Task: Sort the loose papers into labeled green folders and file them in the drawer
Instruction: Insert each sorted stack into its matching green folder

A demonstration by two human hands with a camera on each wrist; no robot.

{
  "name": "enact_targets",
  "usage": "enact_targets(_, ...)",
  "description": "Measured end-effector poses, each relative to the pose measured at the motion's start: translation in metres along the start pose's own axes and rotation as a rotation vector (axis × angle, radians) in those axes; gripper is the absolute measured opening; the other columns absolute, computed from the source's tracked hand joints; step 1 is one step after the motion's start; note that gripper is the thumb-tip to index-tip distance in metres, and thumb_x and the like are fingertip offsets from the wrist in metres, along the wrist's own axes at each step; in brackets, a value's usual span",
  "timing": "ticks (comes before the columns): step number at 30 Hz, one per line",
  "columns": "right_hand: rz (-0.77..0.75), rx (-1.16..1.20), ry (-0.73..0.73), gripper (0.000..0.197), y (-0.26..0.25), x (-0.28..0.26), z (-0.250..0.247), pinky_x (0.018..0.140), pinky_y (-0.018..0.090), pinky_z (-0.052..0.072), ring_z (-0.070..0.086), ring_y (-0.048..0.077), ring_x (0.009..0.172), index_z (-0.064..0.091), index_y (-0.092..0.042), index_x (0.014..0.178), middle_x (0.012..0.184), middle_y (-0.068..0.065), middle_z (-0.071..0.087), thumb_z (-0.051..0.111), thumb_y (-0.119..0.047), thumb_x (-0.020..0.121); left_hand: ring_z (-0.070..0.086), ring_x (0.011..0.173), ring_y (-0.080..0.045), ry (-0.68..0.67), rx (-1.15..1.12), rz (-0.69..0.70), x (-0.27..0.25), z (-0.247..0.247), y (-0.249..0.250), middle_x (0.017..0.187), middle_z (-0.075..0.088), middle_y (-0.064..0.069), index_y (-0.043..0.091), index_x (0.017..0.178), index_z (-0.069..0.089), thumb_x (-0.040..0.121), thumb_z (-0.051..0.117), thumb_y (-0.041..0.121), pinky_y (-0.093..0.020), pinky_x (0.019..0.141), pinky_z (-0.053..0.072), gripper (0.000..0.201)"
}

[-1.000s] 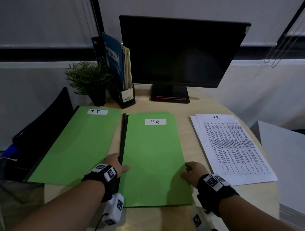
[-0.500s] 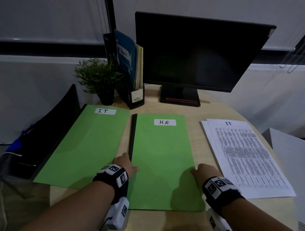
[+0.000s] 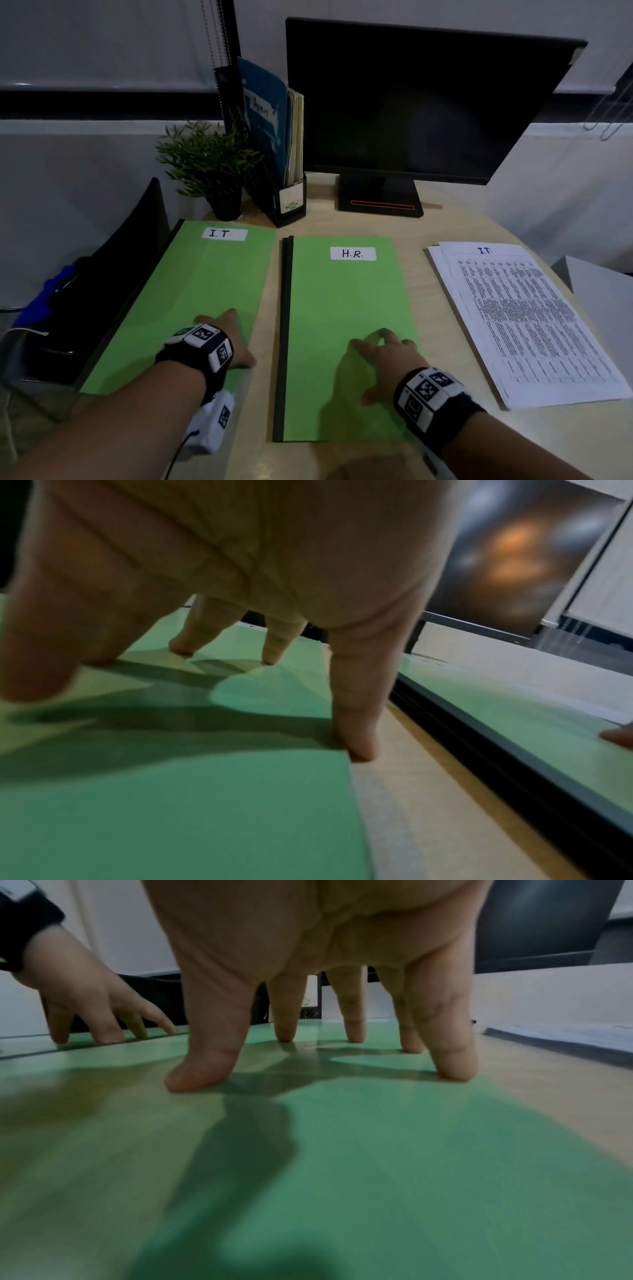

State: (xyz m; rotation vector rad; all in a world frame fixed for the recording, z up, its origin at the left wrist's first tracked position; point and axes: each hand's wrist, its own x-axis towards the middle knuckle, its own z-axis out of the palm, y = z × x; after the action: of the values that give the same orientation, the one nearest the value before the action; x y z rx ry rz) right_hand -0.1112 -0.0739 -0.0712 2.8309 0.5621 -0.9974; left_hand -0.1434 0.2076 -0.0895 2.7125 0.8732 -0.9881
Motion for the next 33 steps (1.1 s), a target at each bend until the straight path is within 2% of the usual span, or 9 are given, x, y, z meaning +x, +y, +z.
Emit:
enact_targets(6, 0.032, -0.005, -0.014, 0.097, -0.003, 0.003, -0.002, 0.107, 0.049, 0.037, 0.020, 0.039, 0.138, 0.014, -0.051, 0.145, 0.157, 0.002, 0.010, 0.076, -0.051, 0.070, 0.060, 0.086, -0.020, 0.048, -0.005, 0.175, -0.014, -0.002, -0.002, 0.104, 0.058, -0.003, 0.018, 0.124, 0.042, 0.074, 0.066, 0.040, -0.033, 0.079, 0.055, 0.059)
enact_targets(9, 0.043, 0.001, 0.000, 0.097, -0.003, 0.002, -0.001, 0.108, 0.049, 0.036, 0.019, 0.038, 0.138, 0.015, -0.051, 0.145, 0.157, 0.000, 0.011, 0.076, -0.052, 0.070, 0.061, 0.095, -0.020, 0.159, -0.038, 0.267, -0.028, -0.010, 0.000, 0.114, 0.061, -0.005, 0.013, 0.126, 0.050, 0.091, 0.052, 0.029, -0.029, 0.082, 0.052, 0.038)
enact_targets(13, 0.041, 0.008, 0.041, 0.097, 0.000, 0.002, 0.003, 0.107, 0.048, 0.038, 0.023, 0.035, 0.137, 0.015, -0.047, 0.146, 0.155, -0.003, 0.016, 0.074, -0.055, 0.070, 0.061, 0.085, -0.022, 0.339, -0.127, 0.323, -0.062, -0.036, -0.003, 0.096, 0.065, -0.006, 0.010, 0.109, 0.063, 0.092, 0.048, 0.022, -0.028, 0.073, 0.051, 0.025)
enact_targets(16, 0.025, 0.051, 0.121, 0.097, 0.005, -0.003, 0.008, 0.105, 0.046, 0.039, 0.028, 0.027, 0.135, 0.021, -0.041, 0.146, 0.153, -0.012, 0.020, 0.074, -0.059, 0.067, 0.055, 0.075, -0.019, 0.450, -0.145, 0.408, -0.104, -0.052, -0.004, 0.081, 0.058, -0.002, 0.011, 0.095, 0.063, 0.091, 0.049, 0.020, -0.026, 0.063, 0.042, 0.017)
enact_targets(19, 0.026, 0.088, 0.159, 0.094, 0.006, -0.008, 0.011, 0.108, 0.041, 0.038, 0.030, 0.021, 0.136, 0.026, -0.033, 0.146, 0.154, -0.013, 0.021, 0.073, -0.059, 0.069, 0.056, 0.077, -0.013, 0.406, -0.188, 0.577, -0.139, -0.049, 0.019, 0.087, 0.059, 0.002, 0.014, 0.098, 0.063, 0.092, 0.050, 0.020, -0.024, 0.064, 0.043, 0.016)
enact_targets(22, 0.035, 0.183, 0.181, 0.084, 0.004, -0.015, 0.015, 0.107, 0.037, 0.039, 0.038, 0.019, 0.132, 0.034, -0.028, 0.144, 0.149, -0.007, 0.033, 0.073, -0.051, 0.073, 0.061, 0.093, -0.017, 0.267, -0.241, 0.669, -0.145, -0.027, 0.061, 0.107, 0.065, -0.002, 0.015, 0.111, 0.065, 0.091, 0.051, 0.017, -0.029, 0.082, 0.052, 0.025)
enact_targets(25, 0.096, 0.276, 0.244, 0.066, 0.018, -0.034, 0.023, 0.101, 0.032, 0.044, 0.046, 0.016, 0.124, 0.039, -0.031, 0.139, 0.139, -0.006, 0.043, 0.068, -0.043, 0.081, 0.063, 0.098, -0.021, 0.140, -0.239, 0.685, -0.137, -0.010, 0.096, 0.106, 0.067, -0.006, 0.013, 0.101, 0.069, 0.090, 0.052, 0.013, -0.030, 0.086, 0.053, 0.021)
enact_targets(31, 0.404, 0.369, 0.273, 0.047, 0.119, -0.081, 0.029, 0.095, 0.026, 0.043, 0.053, 0.015, 0.117, 0.049, -0.028, 0.129, 0.133, -0.004, 0.051, 0.060, -0.044, 0.087, 0.064, 0.090, -0.020, 0.123, -0.273, 0.695, -0.136, 0.004, 0.144, 0.098, 0.069, -0.006, 0.009, 0.091, 0.071, 0.090, 0.055, 0.018, -0.033, 0.088, 0.054, 0.018)
enact_targets(33, 0.506, 0.406, 0.265, 0.049, 0.158, -0.090, 0.025, 0.095, 0.026, 0.042, 0.052, 0.016, 0.119, 0.048, -0.024, 0.131, 0.135, -0.001, 0.051, 0.061, -0.043, 0.087, 0.066, 0.095, -0.022, 0.125, -0.331, 0.688, -0.142, 0.010, 0.166, 0.108, 0.068, -0.008, 0.009, 0.105, 0.069, 0.092, 0.050, 0.012, -0.032, 0.086, 0.054, 0.023)
